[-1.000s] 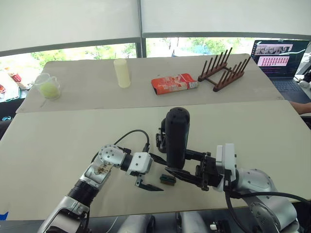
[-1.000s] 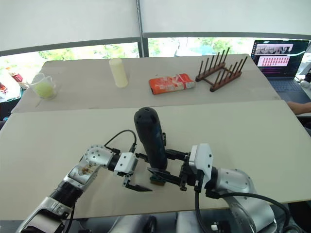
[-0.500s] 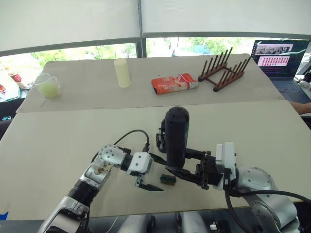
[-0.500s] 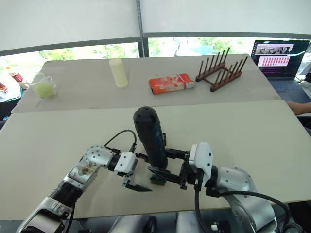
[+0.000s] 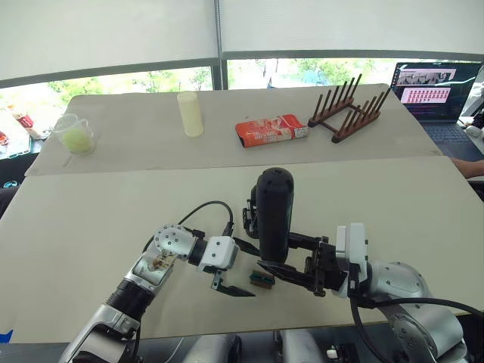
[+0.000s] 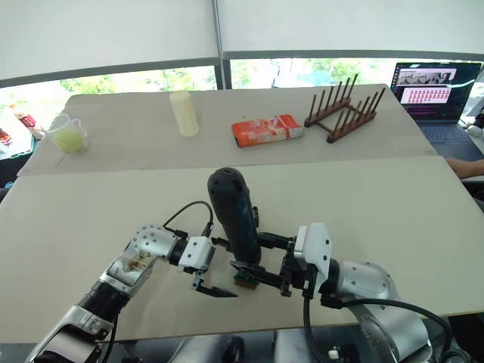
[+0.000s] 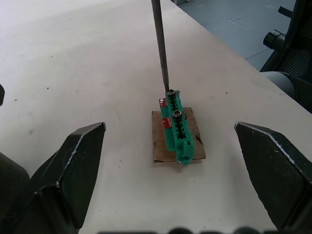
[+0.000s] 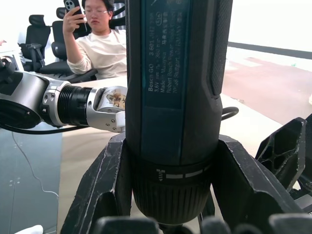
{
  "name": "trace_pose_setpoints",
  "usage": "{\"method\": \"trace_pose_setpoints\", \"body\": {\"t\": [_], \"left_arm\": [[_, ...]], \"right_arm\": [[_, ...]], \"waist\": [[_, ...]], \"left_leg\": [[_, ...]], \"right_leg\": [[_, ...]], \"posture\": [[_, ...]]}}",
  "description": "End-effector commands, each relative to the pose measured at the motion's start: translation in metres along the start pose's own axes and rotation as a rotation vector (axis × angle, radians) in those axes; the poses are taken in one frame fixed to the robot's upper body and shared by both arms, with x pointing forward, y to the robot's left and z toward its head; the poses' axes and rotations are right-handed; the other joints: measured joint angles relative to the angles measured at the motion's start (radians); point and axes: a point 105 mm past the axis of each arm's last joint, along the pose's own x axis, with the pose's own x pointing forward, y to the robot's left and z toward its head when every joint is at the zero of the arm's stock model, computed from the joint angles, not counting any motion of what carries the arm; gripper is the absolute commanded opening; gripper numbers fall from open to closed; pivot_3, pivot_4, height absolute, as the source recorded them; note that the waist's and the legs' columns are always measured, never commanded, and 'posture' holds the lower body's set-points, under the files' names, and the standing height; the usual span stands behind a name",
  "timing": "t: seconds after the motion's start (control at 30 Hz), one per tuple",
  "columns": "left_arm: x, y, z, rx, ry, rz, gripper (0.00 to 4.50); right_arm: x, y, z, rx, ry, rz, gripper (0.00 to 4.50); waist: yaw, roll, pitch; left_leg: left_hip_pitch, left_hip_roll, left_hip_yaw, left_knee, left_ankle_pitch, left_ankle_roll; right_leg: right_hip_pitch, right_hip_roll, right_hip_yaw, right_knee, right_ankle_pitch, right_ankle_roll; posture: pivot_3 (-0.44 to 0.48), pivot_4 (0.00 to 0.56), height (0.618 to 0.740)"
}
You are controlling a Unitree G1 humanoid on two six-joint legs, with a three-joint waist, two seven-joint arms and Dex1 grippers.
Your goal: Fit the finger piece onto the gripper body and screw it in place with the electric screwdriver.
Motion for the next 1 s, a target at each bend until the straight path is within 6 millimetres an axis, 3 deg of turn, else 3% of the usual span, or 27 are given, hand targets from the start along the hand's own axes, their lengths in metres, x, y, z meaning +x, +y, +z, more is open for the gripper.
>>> {"method": "trace_pose_setpoints", "body": {"t": [0.03,1.0], "left_arm": [[-0.0008,0.0030,0.0040,0.020,-0.010,0.004,4.50],[0.0000,0.0030,0.0045,0.020,-0.012,0.006,4.50]], "right_arm": [[0.0027,0.0090,0.0166,-0.053,-0.066,0.038,1.90],[0.0038,0.0081,0.0168,-0.052,-0.068,0.036,1.90]], "waist": [[0.000,0.000,0.000],[0.000,0.000,0.000]], "left_leg": [[0.000,0.000,0.000,0.000,0.000,0.000],[0.000,0.000,0.000,0.000,0.000,0.000]], "right_leg": [[0.000,0.000,0.000,0.000,0.000,0.000],[0.000,0.000,0.000,0.000,0.000,0.000]], "posture": [[0.000,0.150,0.740],[0.000,0.150,0.740]]}}
